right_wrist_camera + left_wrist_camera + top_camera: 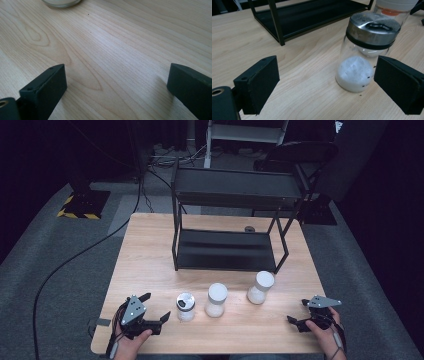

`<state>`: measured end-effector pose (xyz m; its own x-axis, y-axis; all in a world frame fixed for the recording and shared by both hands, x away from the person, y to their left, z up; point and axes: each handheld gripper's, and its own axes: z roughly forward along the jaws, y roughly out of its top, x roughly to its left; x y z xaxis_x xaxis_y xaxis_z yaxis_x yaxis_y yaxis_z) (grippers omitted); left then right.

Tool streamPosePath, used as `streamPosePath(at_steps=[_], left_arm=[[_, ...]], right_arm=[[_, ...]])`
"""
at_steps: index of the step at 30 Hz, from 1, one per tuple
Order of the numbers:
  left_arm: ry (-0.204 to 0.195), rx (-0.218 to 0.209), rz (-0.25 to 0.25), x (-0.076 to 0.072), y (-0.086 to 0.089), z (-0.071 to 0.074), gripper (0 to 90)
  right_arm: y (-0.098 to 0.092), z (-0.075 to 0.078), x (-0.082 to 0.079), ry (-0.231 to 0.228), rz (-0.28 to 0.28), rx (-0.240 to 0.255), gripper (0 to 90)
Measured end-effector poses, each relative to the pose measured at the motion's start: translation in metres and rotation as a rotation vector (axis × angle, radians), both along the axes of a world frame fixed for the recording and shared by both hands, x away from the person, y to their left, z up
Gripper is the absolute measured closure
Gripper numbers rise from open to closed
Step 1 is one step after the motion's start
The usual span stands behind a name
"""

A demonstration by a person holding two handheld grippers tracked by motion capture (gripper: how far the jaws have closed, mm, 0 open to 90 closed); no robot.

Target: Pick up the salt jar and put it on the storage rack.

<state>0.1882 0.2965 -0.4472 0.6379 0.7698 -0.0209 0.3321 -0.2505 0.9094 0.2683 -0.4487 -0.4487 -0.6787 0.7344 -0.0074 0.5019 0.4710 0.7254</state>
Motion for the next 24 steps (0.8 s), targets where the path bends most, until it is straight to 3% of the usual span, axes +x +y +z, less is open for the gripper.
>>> streamPosePath(at_steps=[16, 18, 22, 24], left_arm=[[-0.051, -0.057, -0.021, -0.003, 0.002, 0.003, 6.4], [-0.060, -0.078, -0.026, -0.002, 0.004, 0.005, 6.3], [-0.070, -0.084, -0.029, -0.003, 0.003, 0.009, 6.2], [-0.070, -0.064, -0.030, -0.002, 0.001, 0.012, 6.2]], right_arm=[[0.001, 0.000, -0.001, -0.001, -0.005, -0.001, 2.4], [0.001, 0.000, -0.001, -0.001, -0.005, -0.001, 2.3], [0.001, 0.000, -0.001, -0.001, -0.005, -0.001, 2.4], [0.001, 0.000, -0.001, -0.001, -0.005, -0.001, 2.3]])
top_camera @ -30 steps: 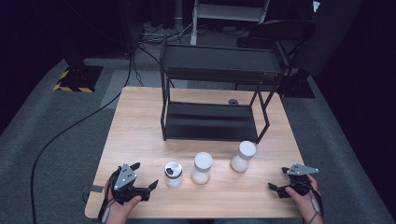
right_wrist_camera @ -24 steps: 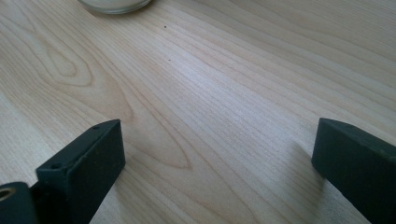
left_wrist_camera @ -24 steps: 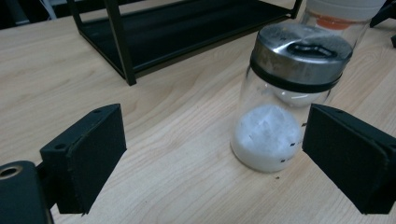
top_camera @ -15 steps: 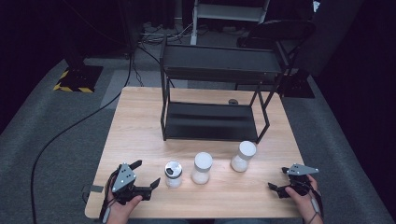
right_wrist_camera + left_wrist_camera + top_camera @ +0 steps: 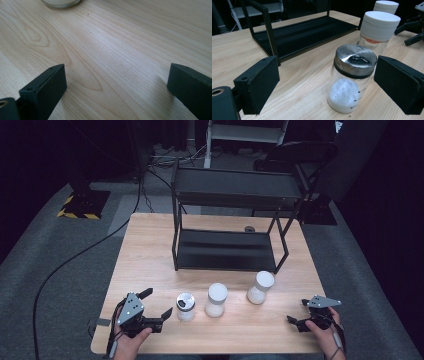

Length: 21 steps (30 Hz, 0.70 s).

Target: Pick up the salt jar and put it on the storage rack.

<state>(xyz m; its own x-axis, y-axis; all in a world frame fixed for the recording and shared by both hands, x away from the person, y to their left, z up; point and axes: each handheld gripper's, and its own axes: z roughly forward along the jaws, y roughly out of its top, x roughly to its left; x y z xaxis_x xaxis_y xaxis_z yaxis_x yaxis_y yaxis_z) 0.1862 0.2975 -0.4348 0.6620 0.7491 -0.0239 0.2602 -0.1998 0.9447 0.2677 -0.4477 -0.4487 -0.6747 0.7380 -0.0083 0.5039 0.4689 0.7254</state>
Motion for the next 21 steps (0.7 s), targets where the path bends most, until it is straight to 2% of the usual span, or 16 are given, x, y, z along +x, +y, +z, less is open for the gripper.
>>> streamPosePath(at_steps=[3, 9, 15, 21], left_arm=[[0.011, -0.008, 0.007, 0.002, 0.002, 0.001, 6.2], [0.006, -0.025, 0.011, 0.001, 0.003, 0.003, 6.2], [0.007, -0.015, 0.007, 0.001, 0.000, 0.006, 6.2], [0.024, 0.002, 0.001, 0.003, -0.005, 0.011, 6.3]], right_arm=[[0.000, 0.000, 0.000, 0.000, 0.000, 0.000, 2.3], [0.000, 0.000, 0.000, 0.000, 0.000, 0.000, 2.3], [0.000, 0.000, 0.000, 0.000, -0.001, 0.000, 2.3], [0.000, 0.000, 0.000, 0.000, -0.002, 0.000, 2.3]])
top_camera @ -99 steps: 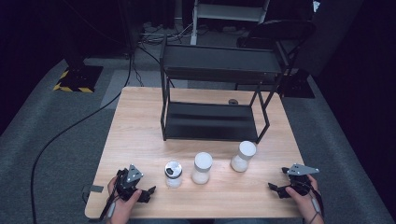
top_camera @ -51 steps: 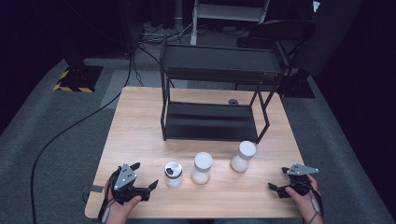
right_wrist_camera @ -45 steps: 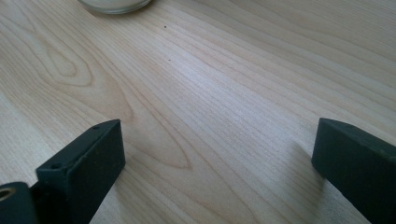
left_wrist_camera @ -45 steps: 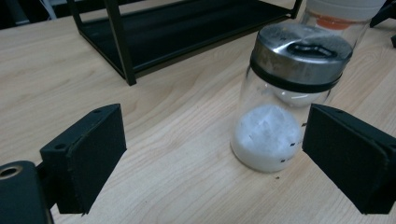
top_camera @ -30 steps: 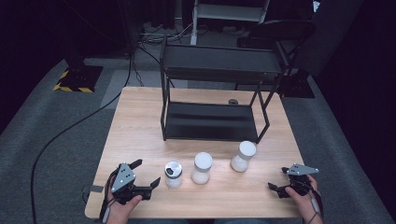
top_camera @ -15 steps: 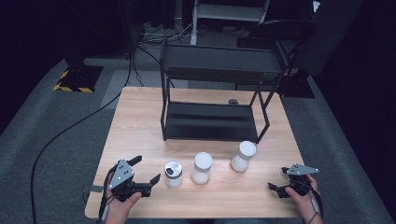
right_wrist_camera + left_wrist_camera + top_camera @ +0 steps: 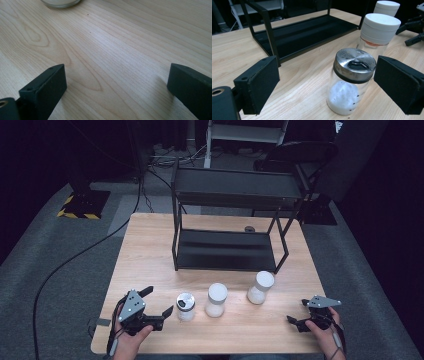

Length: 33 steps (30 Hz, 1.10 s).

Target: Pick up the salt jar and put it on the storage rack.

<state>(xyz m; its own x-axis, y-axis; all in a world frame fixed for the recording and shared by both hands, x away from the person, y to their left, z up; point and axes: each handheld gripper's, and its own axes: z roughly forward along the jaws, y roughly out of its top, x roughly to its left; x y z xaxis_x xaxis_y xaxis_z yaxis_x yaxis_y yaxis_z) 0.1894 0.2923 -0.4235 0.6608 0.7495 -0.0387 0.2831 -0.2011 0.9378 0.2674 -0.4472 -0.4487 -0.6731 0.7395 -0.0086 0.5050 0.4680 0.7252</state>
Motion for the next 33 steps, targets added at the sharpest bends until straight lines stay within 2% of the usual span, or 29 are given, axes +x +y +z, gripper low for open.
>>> streamPosePath(at_steps=[25, 33], left_arm=[[-0.006, 0.036, -0.069, 0.012, -0.028, 0.016, 6.2], [-0.010, 0.034, -0.089, 0.018, -0.037, 0.018, 6.2]], right_arm=[[0.000, 0.000, 0.000, 0.001, 0.001, 0.000, 2.1], [0.000, 0.000, 0.000, 0.000, 0.001, 0.000, 2.1]])
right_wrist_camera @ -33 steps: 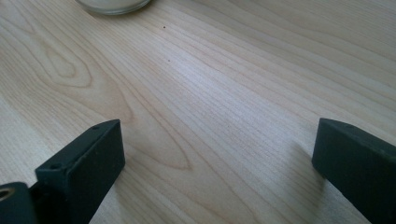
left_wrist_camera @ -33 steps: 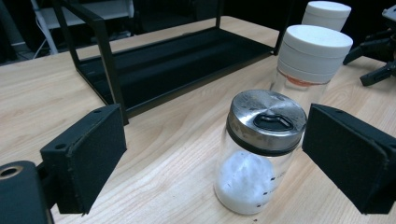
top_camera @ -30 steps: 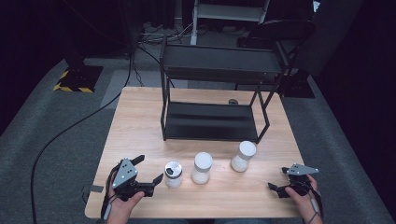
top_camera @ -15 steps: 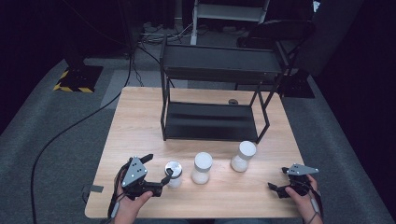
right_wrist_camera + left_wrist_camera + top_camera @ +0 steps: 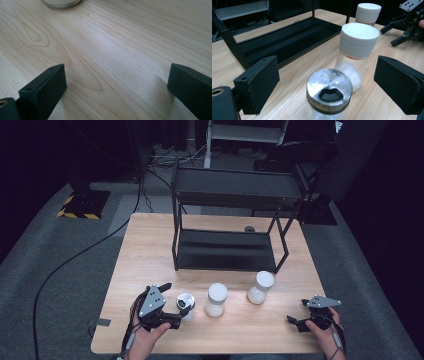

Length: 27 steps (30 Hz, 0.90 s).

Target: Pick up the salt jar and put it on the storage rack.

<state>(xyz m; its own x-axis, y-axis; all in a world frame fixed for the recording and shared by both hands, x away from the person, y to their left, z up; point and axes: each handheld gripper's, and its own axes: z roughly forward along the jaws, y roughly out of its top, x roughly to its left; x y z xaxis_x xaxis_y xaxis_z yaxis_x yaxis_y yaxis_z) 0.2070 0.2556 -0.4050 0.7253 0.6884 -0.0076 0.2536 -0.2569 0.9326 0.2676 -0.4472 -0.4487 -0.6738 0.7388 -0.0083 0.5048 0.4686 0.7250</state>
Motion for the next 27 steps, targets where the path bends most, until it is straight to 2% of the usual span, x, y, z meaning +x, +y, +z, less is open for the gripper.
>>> streamPosePath(at_steps=[13, 19, 27], left_arm=[[-0.001, -0.010, -0.031, 0.009, -0.015, 0.000, 6.0], [0.000, -0.026, -0.027, 0.010, -0.017, -0.010, 5.9], [0.023, -0.011, -0.022, 0.012, -0.018, -0.017, 5.9]], right_arm=[[0.000, 0.000, 0.000, 0.000, 0.000, 0.000, 2.1], [0.000, 0.000, 0.000, 0.000, 0.000, 0.000, 2.1], [0.000, 0.000, 0.000, 0.000, 0.000, 0.000, 2.1]])
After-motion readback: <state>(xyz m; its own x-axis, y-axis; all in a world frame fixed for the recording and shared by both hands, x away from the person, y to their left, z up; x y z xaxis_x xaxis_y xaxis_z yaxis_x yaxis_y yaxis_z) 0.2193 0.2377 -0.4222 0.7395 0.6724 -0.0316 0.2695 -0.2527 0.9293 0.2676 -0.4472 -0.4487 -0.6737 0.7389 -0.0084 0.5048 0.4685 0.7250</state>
